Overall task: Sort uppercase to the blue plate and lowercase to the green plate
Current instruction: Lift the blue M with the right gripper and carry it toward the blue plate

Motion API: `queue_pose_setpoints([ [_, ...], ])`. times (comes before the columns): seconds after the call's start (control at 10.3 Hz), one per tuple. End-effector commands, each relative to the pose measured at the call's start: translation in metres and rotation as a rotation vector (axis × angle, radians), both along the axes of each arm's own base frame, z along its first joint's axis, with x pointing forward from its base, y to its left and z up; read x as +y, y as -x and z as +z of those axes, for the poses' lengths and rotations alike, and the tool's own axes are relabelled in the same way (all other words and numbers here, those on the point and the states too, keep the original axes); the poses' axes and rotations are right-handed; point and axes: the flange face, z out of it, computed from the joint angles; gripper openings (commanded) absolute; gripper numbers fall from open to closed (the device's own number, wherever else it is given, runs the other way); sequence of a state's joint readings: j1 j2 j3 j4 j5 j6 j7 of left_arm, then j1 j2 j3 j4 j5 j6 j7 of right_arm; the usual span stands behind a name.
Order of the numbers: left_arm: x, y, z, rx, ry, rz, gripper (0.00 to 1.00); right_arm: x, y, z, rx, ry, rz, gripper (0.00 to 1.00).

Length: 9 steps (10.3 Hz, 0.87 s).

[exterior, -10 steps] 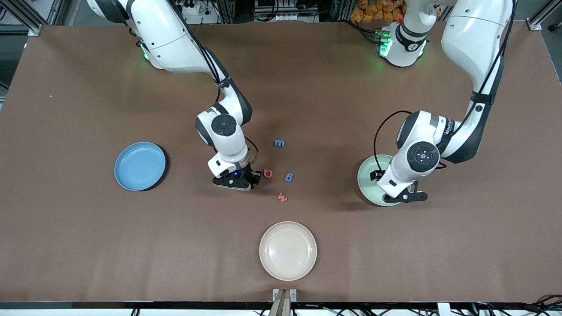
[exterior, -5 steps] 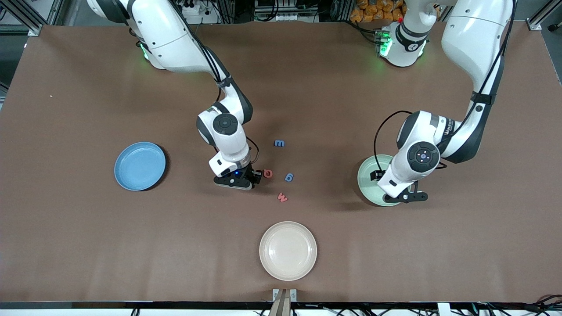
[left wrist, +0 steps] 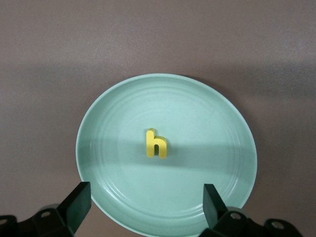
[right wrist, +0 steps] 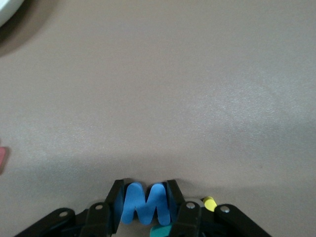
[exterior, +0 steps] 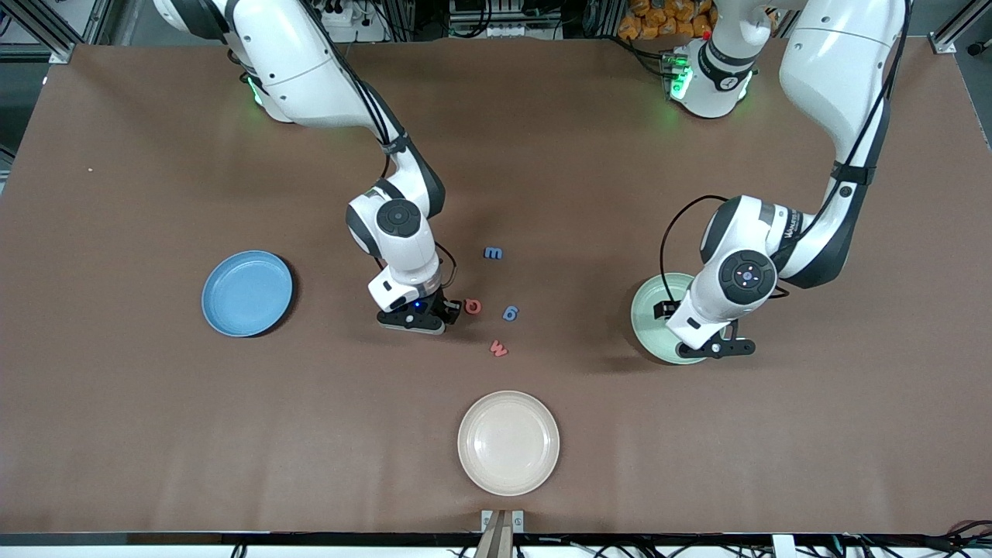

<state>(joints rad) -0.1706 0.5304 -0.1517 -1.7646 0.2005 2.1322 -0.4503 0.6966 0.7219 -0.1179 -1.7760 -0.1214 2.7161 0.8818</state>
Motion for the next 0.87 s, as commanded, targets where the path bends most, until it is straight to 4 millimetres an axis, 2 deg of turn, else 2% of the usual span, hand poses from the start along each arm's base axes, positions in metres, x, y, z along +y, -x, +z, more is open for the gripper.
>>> queue_pose_setpoints([
  [0.0, 0.003, 0.002, 0.006, 0.004, -0.012, -0.017, 1.0, 0.007, 0.014, -0.015, 0.012, 0.009, -0.004, 0.38],
  [0.29, 0.003, 0.002, 0.006, 0.004, -0.012, -0.017, 1.0, 0.005, 0.009, -0.01, 0.006, 0.009, -0.003, 0.36],
  [0.78, 0.003, 0.001, 0.009, -0.002, -0.011, -0.017, 1.0, 0.011, -0.009, 0.012, 0.008, 0.023, -0.013, 0.35],
])
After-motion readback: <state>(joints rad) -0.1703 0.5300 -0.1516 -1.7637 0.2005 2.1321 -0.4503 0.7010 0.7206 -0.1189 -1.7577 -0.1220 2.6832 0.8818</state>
